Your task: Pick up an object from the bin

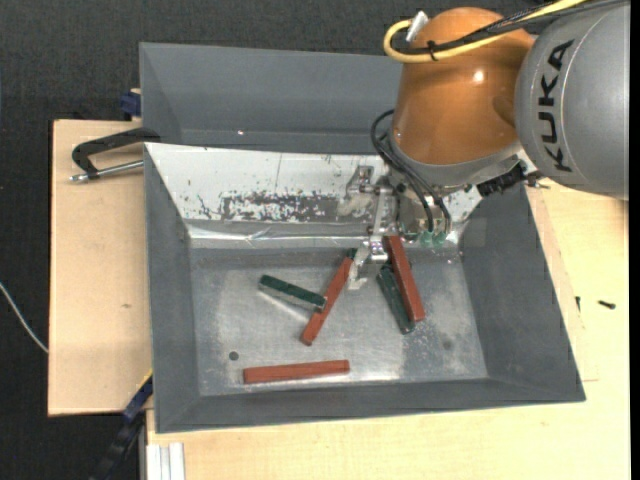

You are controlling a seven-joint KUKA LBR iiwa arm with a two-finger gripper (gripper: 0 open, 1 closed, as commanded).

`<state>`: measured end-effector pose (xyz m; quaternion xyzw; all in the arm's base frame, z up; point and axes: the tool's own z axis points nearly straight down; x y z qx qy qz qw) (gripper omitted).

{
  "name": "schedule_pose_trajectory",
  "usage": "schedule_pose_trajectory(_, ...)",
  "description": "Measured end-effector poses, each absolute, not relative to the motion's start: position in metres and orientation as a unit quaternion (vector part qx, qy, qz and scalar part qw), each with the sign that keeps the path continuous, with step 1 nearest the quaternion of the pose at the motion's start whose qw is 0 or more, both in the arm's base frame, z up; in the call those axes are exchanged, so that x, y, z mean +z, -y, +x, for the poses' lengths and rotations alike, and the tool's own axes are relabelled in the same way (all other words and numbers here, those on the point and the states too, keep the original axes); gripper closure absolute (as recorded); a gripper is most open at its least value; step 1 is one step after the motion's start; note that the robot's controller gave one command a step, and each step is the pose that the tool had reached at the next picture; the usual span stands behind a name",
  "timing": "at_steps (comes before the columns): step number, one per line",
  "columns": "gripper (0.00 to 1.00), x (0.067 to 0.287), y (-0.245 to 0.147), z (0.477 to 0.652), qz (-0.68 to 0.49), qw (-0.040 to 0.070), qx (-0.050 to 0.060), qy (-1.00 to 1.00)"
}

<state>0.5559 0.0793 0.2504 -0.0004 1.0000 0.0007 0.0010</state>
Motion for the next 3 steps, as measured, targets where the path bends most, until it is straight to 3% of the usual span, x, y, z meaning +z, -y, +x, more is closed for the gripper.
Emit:
schedule_pose_trajectory(1, 0.0, 0.25, -0.079, 0.556, 0.0, 0.001, 0.001, -1.0)
schedule_pose_trajectory(2, 0.0, 0.195, -0.09, 0.535, 0.021, 0.003, 0.001, -1.0)
schedule_pose_trajectory(3, 0.0, 0.159, -0.11, 0.538, -0.051, -0.001, 0.0, -0.999)
